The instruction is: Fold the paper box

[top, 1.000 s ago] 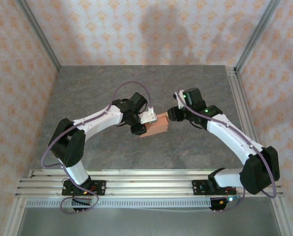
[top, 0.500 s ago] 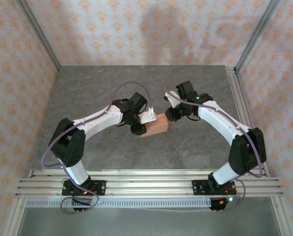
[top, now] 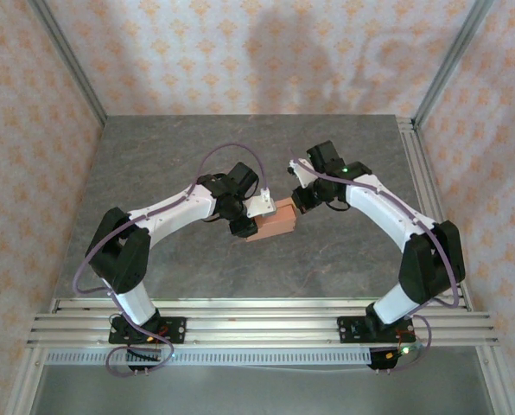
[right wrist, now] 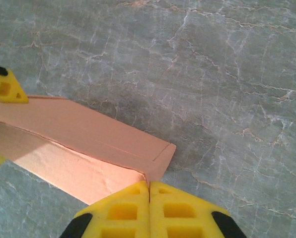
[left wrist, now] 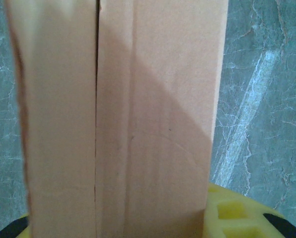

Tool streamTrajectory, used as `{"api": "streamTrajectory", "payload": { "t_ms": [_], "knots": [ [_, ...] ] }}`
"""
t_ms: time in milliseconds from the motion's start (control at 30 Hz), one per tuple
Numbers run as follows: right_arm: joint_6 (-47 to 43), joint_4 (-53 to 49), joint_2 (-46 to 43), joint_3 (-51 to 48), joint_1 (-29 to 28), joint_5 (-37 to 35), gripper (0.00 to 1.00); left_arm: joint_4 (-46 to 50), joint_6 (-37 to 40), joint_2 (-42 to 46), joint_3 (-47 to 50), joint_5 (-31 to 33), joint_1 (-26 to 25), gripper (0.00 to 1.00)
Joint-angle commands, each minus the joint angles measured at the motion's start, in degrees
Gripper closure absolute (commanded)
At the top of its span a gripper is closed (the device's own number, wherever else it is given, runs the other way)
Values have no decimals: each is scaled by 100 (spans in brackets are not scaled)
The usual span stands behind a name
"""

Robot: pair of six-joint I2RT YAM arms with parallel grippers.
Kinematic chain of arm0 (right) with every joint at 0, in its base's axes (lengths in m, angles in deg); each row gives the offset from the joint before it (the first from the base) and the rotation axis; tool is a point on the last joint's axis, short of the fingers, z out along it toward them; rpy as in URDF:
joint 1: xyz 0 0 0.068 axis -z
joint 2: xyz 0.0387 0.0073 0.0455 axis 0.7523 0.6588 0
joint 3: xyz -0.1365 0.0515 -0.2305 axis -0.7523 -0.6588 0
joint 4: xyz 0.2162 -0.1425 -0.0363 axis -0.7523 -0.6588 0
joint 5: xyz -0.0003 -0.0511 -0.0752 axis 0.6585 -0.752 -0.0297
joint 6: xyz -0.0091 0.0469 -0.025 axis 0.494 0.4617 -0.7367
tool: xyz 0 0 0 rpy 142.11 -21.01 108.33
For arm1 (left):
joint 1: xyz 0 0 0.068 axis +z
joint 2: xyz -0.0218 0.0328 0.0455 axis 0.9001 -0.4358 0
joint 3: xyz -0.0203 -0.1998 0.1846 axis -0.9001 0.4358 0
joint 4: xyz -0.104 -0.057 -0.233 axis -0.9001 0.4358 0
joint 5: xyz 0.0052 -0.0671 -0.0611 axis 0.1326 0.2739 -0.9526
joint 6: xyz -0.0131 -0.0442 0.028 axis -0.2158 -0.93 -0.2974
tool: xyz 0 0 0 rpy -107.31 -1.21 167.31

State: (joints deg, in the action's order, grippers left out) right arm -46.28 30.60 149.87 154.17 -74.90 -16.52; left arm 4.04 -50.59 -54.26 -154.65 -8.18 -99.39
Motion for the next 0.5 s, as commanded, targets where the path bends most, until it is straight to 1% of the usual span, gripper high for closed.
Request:
{"api": "streamTrajectory", "payload": {
  "t_ms": [0, 67, 267, 467],
  "knots": [
    [763, 334, -408, -198, -204, -547, 100, 304, -44, -262, 75, 207, 15, 63],
    [1288, 471, -540, -343, -372, -881, 100, 330, -43, -268, 40, 217, 15, 63],
    [2664, 982, -940, -899, -684, -1234, 100, 348, -52, -287, -22, 264, 15, 63],
    [3339, 1086, -1160, -944, -714, -1443, 100, 382, -27, -374, -95, 257, -2, 63]
  ]
}}
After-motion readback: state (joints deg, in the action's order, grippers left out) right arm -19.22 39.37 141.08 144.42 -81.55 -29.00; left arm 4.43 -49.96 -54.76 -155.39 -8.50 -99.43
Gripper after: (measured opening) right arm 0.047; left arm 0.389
